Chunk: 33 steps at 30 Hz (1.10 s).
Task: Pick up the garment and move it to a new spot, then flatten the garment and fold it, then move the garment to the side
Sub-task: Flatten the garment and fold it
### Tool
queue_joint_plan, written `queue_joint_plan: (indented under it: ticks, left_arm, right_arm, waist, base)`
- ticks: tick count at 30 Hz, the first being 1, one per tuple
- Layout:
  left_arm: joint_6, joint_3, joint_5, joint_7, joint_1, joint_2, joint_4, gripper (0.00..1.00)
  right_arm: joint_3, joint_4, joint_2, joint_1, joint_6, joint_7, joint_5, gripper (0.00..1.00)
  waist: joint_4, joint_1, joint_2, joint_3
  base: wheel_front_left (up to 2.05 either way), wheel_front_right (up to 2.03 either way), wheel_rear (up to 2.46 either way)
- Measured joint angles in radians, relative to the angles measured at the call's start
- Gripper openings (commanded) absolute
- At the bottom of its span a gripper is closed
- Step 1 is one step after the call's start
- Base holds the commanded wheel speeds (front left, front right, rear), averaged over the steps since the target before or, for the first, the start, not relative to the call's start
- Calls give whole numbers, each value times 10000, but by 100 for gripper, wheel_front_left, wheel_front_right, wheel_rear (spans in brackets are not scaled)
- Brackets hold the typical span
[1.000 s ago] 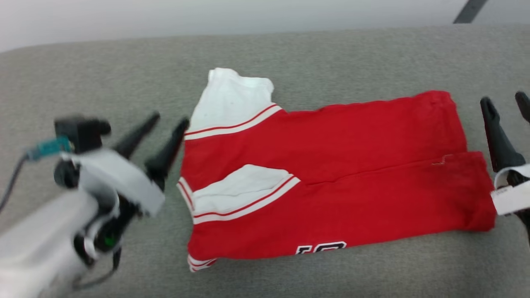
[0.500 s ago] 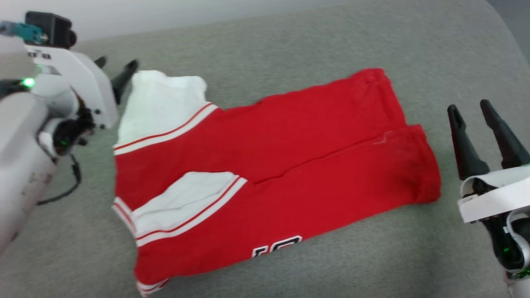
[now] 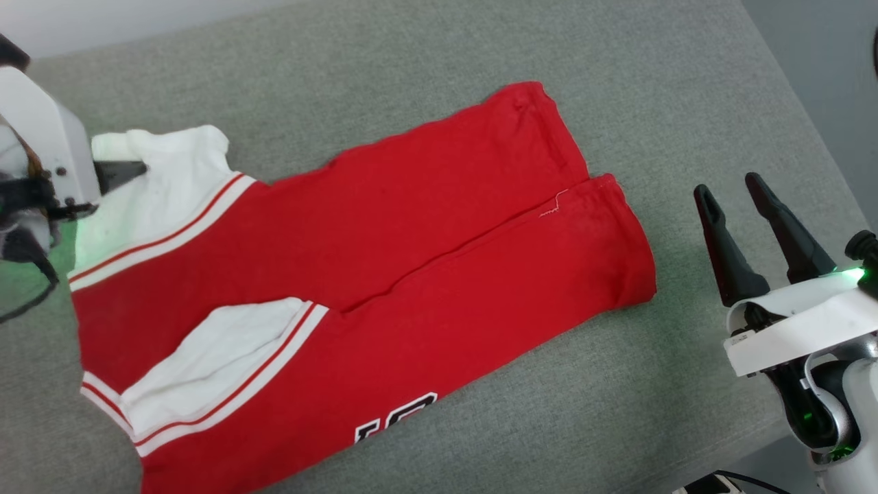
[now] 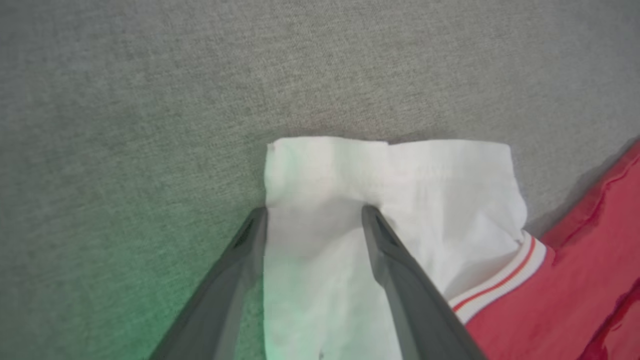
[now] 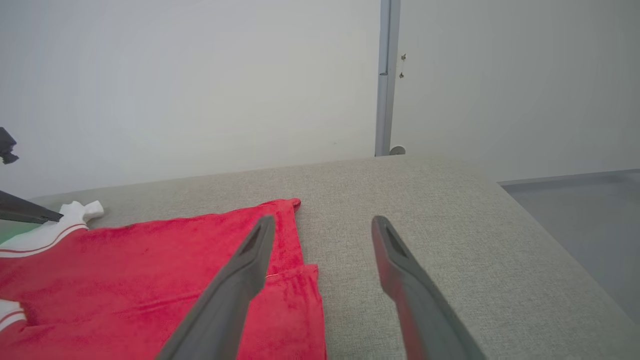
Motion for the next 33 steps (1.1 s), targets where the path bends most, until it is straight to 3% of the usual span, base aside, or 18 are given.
queue_joint_plan:
  ticks: [1,2,3,8,13,19,25,33]
  left_arm:
    - [-13,4,-29,94,-35,12,-8,56]
    - [-35,-10,-27,123,-52,19,-23,39]
    - [-75,-23,-21,132,-62,23,-44,0]
    - [-176,-94,31,-81,-30,-286,-224,0]
    - [-213,-215,157,-213,-133,-537,-489,0]
    - [-221,-384,314,-337,-337,-849,-1133,0]
    - [-234,-520,316,-462,-507,-982,-1755,0]
    - [-263,-654,291,-631,-747,-1058,-2391,0]
  right_arm:
    - [-13,8,-29,1,0,-17,6,100]
    - [-31,13,-40,1,0,-25,17,100]
    - [-31,31,-67,1,0,0,58,100]
    - [267,10,-445,-459,0,652,75,100]
    - [1022,391,-972,-2066,0,2545,424,100]
    - [2339,2034,-1143,-4412,0,5720,1935,100]
    - [3124,4006,-1197,-6305,0,7795,2709,100]
    - [3544,6387,-1081,-7777,0,8268,2598,100]
  waist:
    - [-33,0,0,47]
    - [-51,1,0,85]
    - [-44,0,0,104]
    - [177,0,0,108]
    - [509,0,0,162]
    - [1037,1,0,317]
    - [1613,0,1,576]
    - [2216,1,0,987]
  base:
    - [0,0,0]
    - [0,0,0]
    - [0,0,0]
    - [0,0,0]
    - [0,0,0]
    - [0,0,0]
    - [0,0,0]
    - [0,0,0]
